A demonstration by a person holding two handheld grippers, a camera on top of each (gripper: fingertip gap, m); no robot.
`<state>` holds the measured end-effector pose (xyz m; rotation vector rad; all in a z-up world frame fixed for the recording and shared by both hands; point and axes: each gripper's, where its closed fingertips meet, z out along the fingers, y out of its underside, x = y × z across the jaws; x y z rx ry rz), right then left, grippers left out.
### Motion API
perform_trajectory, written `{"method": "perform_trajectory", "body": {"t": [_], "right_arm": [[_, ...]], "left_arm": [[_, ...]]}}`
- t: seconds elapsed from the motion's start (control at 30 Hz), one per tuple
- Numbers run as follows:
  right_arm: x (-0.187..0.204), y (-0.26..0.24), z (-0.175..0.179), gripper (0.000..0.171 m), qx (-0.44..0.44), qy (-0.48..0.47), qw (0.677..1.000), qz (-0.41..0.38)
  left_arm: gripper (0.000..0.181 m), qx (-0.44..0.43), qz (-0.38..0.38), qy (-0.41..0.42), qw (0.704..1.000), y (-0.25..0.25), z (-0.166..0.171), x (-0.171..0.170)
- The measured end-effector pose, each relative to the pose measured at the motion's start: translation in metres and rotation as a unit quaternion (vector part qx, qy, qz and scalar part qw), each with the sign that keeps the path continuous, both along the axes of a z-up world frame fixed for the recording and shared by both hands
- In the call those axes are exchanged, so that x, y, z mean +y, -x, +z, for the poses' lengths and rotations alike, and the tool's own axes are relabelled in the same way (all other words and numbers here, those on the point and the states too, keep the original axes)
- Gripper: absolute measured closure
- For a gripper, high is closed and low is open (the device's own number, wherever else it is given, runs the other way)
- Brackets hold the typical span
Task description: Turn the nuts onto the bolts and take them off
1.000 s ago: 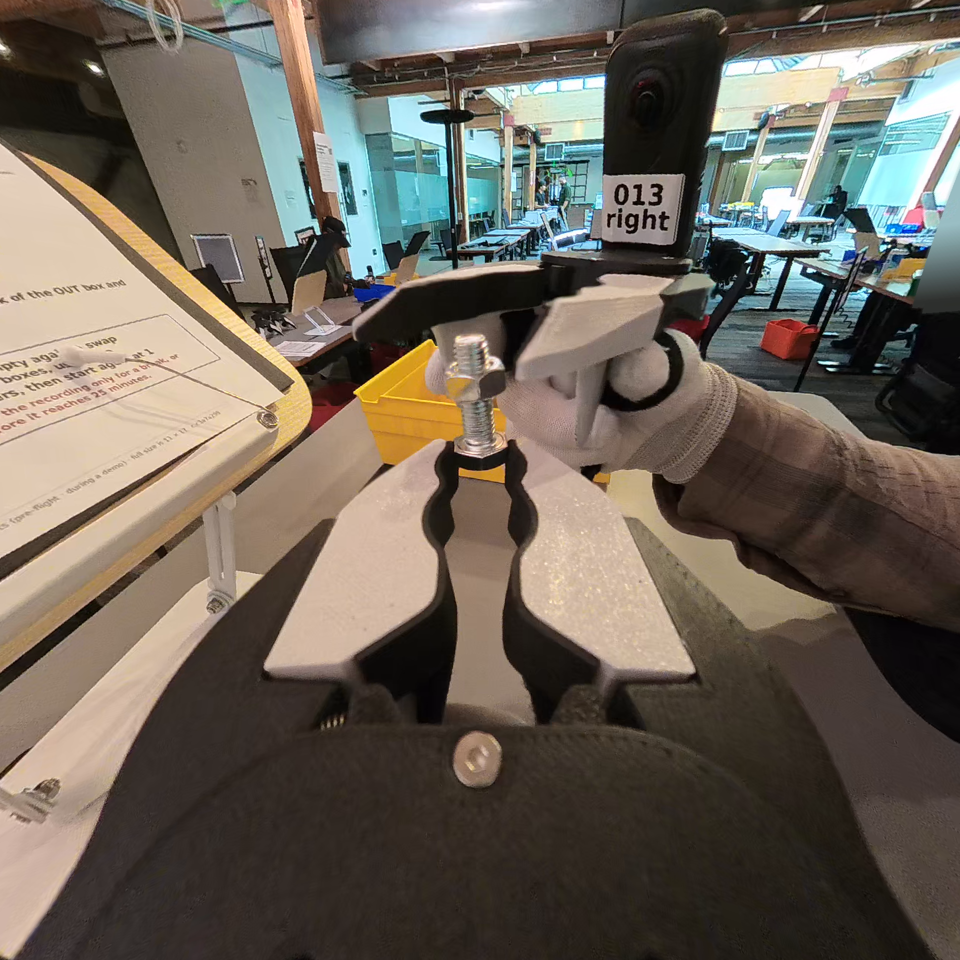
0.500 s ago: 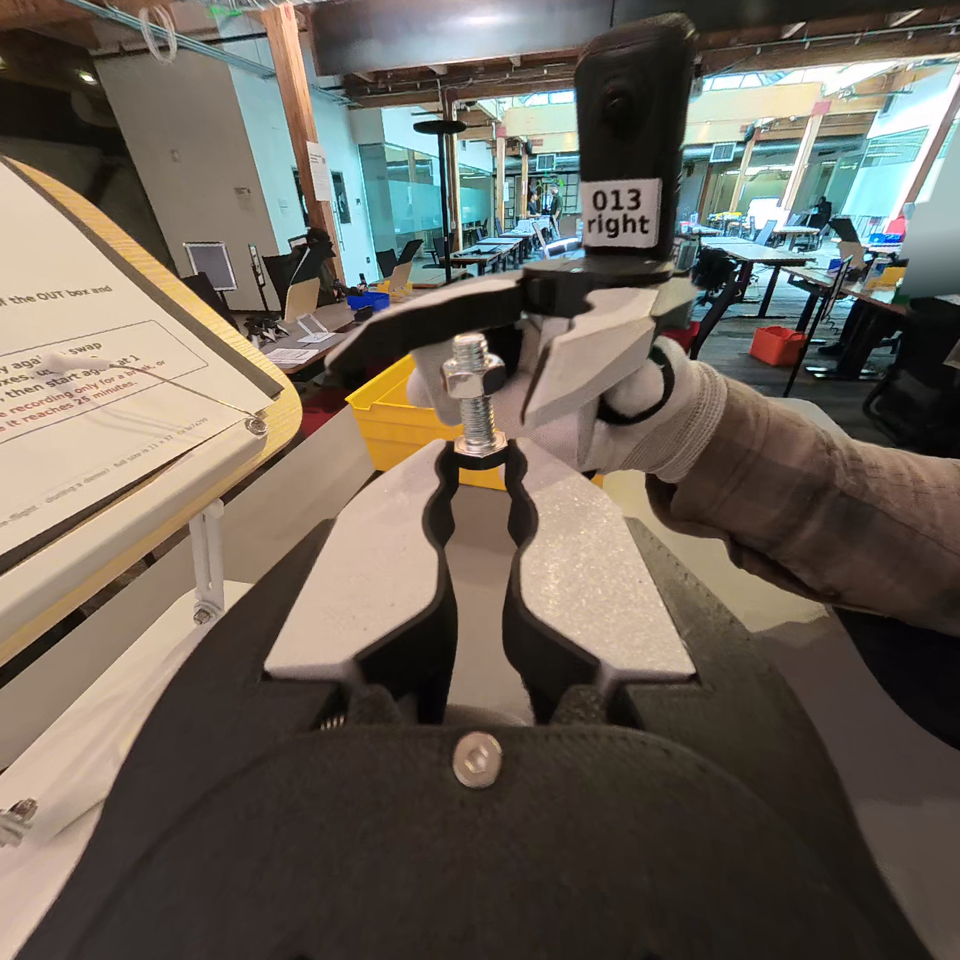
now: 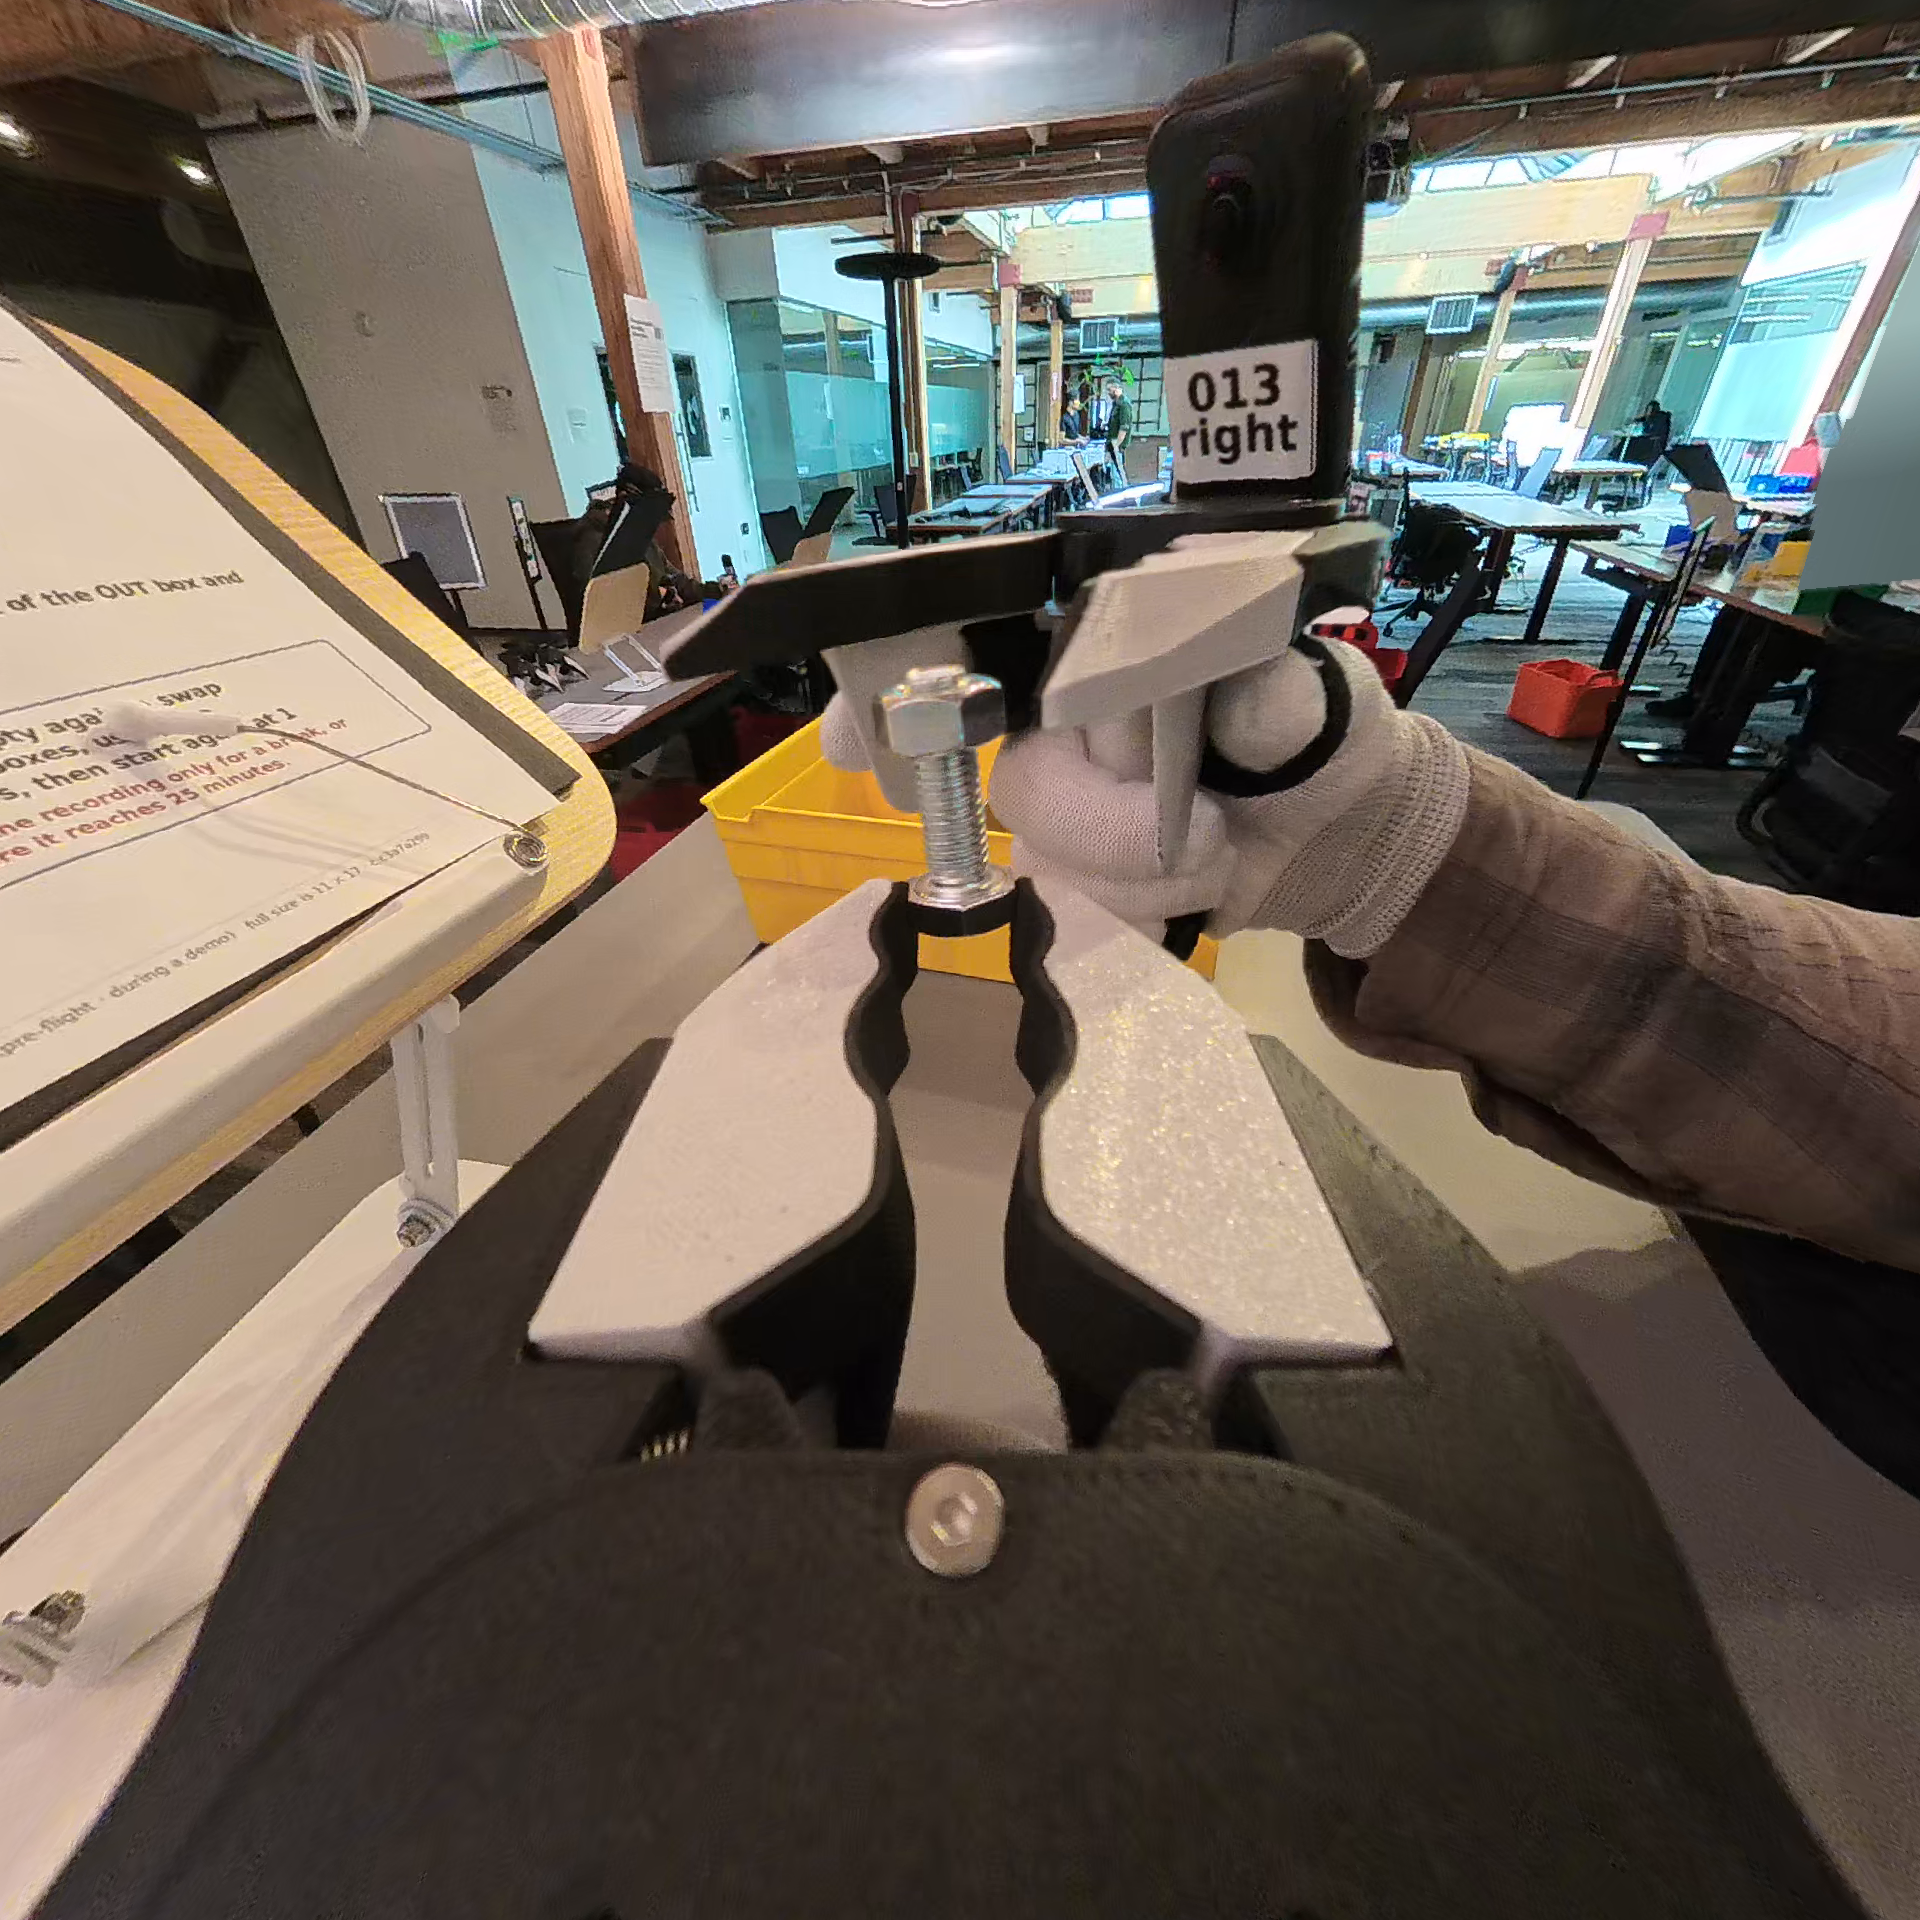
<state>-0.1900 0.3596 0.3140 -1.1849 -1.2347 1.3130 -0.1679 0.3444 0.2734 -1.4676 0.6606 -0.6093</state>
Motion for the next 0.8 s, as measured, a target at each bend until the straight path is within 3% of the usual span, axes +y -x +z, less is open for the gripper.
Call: {"method": "perform_trajectory", "body": {"t": [0.17,0.27,0.4,0.57,0.7,0.8], "right_arm": [[0.011,-0.002,-0.004,0.089,-0.006,0.007,1.0,-0.02],[0.038,-0.021,0.001,0.111,0.019,0.041,0.997,-0.059],[0.019,-0.021,0.009,0.096,0.019,0.014,0.999,-0.024],[-0.002,-0.003,0.008,0.094,0.008,-0.008,1.0,-0.004],[0.008,-0.009,0.006,0.091,0.009,0.0,1.0,-0.018],[0.025,-0.021,0.006,0.102,0.011,0.008,0.999,-0.046]], "left_arm": [[0.163,-0.017,-0.005,-0.011,1.0,0.0,0.007,-0.003],[0.163,-0.028,-0.002,-0.02,0.999,0.004,0.014,-0.004],[0.163,-0.023,-0.002,-0.014,1.0,0.001,0.01,-0.003],[0.163,-0.015,-0.006,-0.012,1.0,-0.006,0.006,-0.002],[0.163,-0.018,-0.003,-0.014,1.0,-0.004,0.008,-0.002],[0.163,-0.026,-0.006,-0.02,0.999,-0.001,0.012,-0.004]]}}
